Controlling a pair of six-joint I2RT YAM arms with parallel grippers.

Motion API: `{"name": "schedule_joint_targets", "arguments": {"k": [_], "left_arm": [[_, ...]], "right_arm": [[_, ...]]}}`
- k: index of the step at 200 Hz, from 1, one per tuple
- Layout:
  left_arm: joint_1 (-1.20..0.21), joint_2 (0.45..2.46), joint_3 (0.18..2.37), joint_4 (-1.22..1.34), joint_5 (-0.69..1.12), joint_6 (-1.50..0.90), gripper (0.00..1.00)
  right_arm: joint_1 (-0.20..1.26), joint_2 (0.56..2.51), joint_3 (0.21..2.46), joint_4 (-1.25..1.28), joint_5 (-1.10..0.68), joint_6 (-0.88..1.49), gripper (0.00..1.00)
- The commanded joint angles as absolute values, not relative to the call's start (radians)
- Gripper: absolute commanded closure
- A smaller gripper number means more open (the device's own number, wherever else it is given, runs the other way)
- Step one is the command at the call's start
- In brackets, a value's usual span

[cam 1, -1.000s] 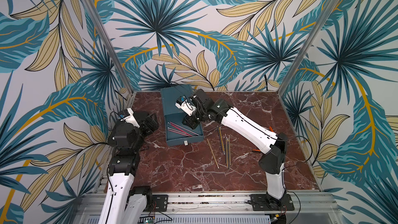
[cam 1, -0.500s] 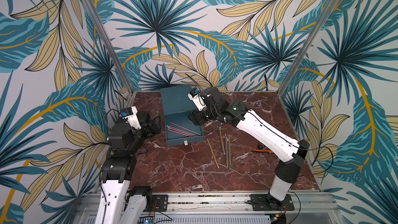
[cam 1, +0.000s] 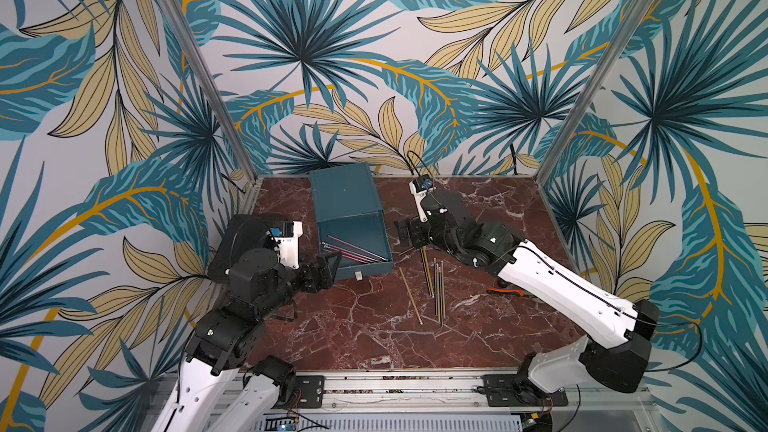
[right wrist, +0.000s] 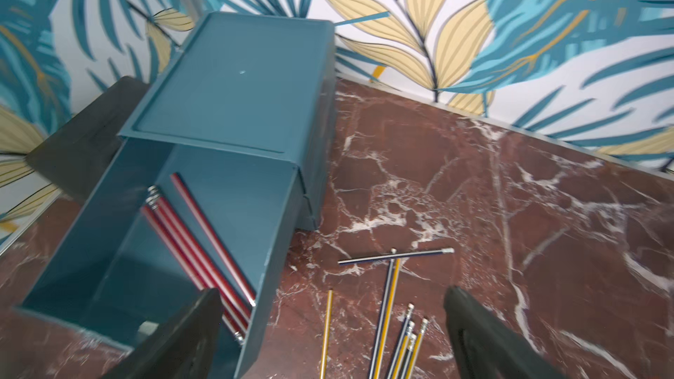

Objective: Please place the pencils in the drawer according to their color
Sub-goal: Close the drawer in the storage box.

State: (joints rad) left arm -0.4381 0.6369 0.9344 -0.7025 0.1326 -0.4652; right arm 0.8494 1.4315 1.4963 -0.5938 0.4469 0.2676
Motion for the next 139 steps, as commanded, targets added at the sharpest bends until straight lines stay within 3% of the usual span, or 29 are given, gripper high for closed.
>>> {"name": "schedule_joint_targets", "arguments": {"k": [1, 50, 139], "left_arm": [[-0.557, 0.67, 0.938, -0.74, 0.051, -0.488, 0.14], [-0.844, 0.785, 0.972, -0.805, -0.094, -0.5, 0.22], [-0.871, 0.828, 0.829, -0.664, -0.131, -0.498, 0.37]], "right_arm": [[0.843, 1.367, 1.429, -0.526, 0.626, 0.348, 0.01], [0.827, 1.288, 1.325, -0.525, 0.725, 0.427, 0.0], [0.82, 1.31, 1.3, -0.555, 0.712, 0.445, 0.01]]}}
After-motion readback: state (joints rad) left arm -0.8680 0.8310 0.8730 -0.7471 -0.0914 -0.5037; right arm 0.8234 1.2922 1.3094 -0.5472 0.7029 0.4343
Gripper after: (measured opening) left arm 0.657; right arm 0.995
